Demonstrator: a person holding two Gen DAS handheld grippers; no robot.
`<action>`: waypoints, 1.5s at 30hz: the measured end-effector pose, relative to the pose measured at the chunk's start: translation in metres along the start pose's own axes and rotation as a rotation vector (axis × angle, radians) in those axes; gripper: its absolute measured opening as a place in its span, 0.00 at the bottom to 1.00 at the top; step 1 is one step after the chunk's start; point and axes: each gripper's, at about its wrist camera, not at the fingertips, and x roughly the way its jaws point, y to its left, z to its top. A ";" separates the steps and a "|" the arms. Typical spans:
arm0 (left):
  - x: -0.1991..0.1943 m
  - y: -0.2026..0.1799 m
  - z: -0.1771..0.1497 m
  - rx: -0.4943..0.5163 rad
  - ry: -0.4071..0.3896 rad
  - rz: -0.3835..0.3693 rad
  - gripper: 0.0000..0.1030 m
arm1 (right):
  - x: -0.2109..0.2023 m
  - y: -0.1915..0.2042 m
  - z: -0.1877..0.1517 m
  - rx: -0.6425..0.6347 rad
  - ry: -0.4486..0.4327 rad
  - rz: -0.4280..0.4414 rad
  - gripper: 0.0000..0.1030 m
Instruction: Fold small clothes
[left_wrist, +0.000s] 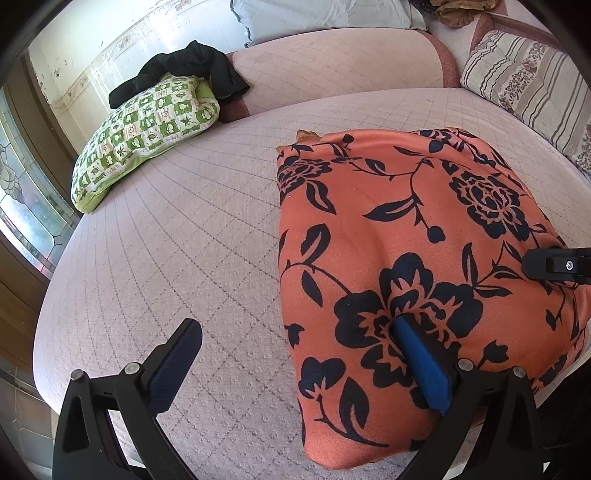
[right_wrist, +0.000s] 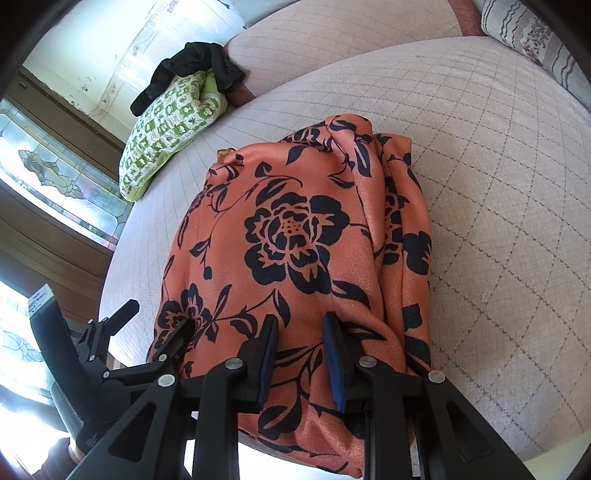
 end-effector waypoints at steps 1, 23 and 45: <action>0.000 0.001 0.000 -0.001 0.002 -0.004 1.00 | 0.000 0.000 0.000 0.001 0.000 0.000 0.27; -0.004 0.000 0.007 0.010 0.029 0.000 1.00 | -0.012 0.000 -0.001 0.005 -0.017 0.029 0.29; -0.035 0.017 0.027 -0.018 -0.069 -0.052 0.99 | -0.060 -0.037 0.010 0.146 -0.188 0.101 0.70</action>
